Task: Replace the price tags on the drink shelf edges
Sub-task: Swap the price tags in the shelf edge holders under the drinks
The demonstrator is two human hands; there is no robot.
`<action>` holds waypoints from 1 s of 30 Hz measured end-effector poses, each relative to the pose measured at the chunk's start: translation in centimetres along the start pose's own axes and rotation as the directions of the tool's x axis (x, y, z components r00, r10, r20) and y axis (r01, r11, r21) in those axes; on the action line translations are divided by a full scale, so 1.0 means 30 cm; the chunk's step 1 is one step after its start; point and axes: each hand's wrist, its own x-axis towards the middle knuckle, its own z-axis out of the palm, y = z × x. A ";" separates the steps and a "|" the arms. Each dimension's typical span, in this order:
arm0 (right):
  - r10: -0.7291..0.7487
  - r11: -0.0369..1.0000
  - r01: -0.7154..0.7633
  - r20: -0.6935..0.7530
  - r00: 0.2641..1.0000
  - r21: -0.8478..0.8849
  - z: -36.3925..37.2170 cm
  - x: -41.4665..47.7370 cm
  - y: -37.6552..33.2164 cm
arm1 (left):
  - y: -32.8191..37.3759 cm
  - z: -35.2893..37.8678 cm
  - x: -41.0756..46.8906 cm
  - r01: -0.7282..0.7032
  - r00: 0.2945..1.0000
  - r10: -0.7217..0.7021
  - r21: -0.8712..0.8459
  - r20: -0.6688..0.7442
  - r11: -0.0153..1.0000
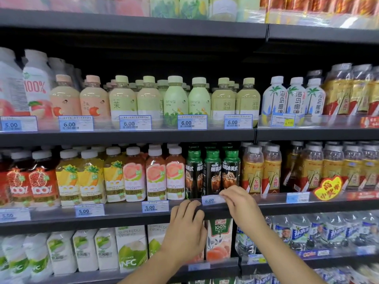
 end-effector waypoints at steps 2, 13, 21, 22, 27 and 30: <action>-0.024 0.996 0.025 0.004 1.000 -0.088 0.013 -0.012 0.013 | 0.002 -0.002 0.001 0.009 1.000 -0.009 -0.003 -0.003 1.000; 0.020 0.986 -0.018 0.009 1.000 -0.168 0.030 -0.037 0.017 | -0.025 0.011 0.022 0.003 0.999 -0.006 -0.072 -0.042 0.997; -0.051 0.996 0.043 -0.101 0.994 -0.079 0.095 -0.186 0.007 | -0.080 0.057 -0.147 -0.072 0.997 0.077 -0.134 0.027 0.988; -0.047 0.998 0.043 -0.083 0.995 -0.053 0.120 -0.214 0.006 | -0.085 0.072 -0.180 -0.065 0.997 0.071 -0.135 0.041 0.989; 0.083 0.995 -0.093 0.177 0.981 0.047 0.283 -0.355 0.011 | -0.120 0.170 -0.331 0.058 0.990 -0.031 -0.196 0.136 0.979; 0.153 0.985 -0.172 0.360 0.920 0.019 0.369 -0.402 0.025 | -0.149 0.230 -0.425 0.166 0.968 -0.115 -0.224 0.225 0.960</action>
